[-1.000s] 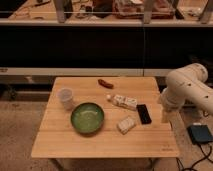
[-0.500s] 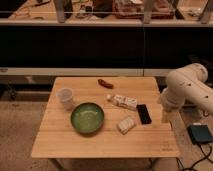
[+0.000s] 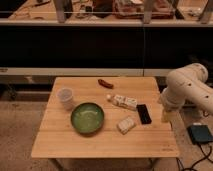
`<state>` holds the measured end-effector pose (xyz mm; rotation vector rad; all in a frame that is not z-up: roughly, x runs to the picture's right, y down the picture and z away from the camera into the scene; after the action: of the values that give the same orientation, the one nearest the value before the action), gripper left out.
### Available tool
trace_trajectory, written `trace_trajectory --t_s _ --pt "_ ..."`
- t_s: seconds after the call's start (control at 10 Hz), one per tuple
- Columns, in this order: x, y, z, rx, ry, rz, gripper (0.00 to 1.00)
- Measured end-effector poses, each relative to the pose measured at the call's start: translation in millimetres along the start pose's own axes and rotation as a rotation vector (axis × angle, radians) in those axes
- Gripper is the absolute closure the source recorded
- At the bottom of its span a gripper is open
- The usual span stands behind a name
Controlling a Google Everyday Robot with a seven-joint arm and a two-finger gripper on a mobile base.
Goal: Push the eraser across the table
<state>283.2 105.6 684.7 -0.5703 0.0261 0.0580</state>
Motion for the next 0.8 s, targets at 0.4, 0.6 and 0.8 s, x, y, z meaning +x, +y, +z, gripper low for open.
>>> trace_trajectory --t_s 0.4,0.6,0.8 --pt "-13 5 9 -0.028 -0.297 0.126 0.35" --pt "4 10 17 -0.038 -0.473 0.216 0.37" --pt "24 18 29 -0.056 -0.550 0.246 0.54"
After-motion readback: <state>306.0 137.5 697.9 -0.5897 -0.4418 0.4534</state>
